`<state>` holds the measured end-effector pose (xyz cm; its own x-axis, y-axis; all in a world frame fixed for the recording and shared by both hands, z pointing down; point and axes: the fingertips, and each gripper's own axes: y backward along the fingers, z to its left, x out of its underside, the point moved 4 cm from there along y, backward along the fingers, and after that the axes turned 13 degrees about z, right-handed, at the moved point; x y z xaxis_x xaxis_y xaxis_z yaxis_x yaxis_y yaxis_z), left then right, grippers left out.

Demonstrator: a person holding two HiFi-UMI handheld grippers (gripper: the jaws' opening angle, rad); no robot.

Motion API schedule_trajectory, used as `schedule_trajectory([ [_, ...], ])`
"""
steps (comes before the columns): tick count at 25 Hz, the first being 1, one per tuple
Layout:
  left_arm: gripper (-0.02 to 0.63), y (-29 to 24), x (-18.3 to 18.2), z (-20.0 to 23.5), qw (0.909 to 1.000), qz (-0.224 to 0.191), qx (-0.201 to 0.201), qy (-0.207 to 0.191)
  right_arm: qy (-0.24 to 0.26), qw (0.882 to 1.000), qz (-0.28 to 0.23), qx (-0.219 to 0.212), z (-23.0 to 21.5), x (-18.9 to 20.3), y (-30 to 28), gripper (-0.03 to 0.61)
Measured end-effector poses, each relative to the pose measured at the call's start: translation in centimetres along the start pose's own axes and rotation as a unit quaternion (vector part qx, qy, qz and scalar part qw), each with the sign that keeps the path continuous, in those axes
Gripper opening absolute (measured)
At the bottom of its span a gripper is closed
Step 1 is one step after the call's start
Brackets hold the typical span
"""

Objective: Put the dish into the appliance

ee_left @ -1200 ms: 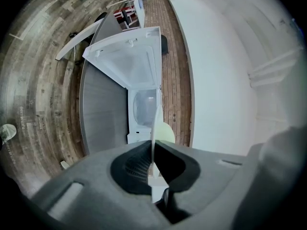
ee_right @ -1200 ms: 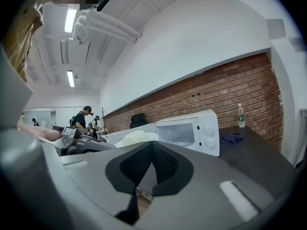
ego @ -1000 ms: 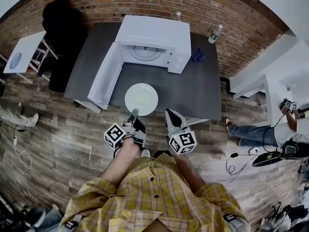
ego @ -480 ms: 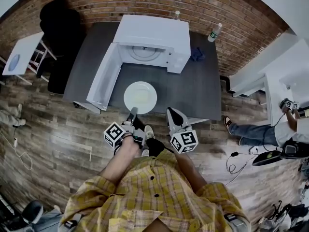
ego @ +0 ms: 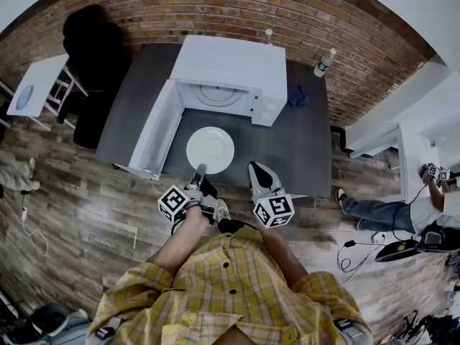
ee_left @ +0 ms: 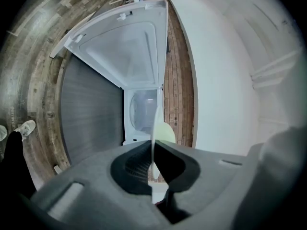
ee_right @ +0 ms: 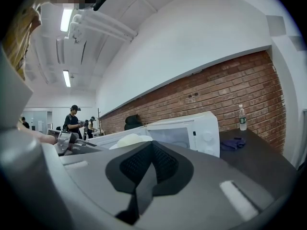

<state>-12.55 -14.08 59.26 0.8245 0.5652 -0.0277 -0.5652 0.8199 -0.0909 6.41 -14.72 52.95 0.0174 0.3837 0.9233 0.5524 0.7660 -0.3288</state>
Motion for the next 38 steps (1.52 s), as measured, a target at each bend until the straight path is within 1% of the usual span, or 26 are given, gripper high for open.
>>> schedule_trajectory([
  [7,0.006,-3.4,-1.7,0.7,1.0000,-0.004,-0.001,0.003,0.000,1.000,-0.005,-0.021,-1.8,-1.2,-3.2,0.003],
  [18,0.007,-8.7,-4.5,2.4,0.9997,-0.007,-0.025,0.001,0.002,0.999,0.005,-0.034,-4.1,-2.4,-7.3,0.003],
  [26,0.008,-11.9,-6.1,3.3,0.9991,-0.014,-0.036,0.019,0.007,0.999,0.007,-0.041,-5.1,-3.4,-9.3,0.003],
  [30,0.008,-13.3,-6.9,3.8,0.9987,-0.018,-0.043,0.021,0.006,0.999,0.014,-0.042,-5.5,-3.3,-9.8,0.003],
  [38,0.008,-15.8,-9.1,5.2,0.9965,-0.051,-0.063,0.021,0.003,0.999,0.021,-0.039,-6.4,-3.1,-10.7,0.003],
])
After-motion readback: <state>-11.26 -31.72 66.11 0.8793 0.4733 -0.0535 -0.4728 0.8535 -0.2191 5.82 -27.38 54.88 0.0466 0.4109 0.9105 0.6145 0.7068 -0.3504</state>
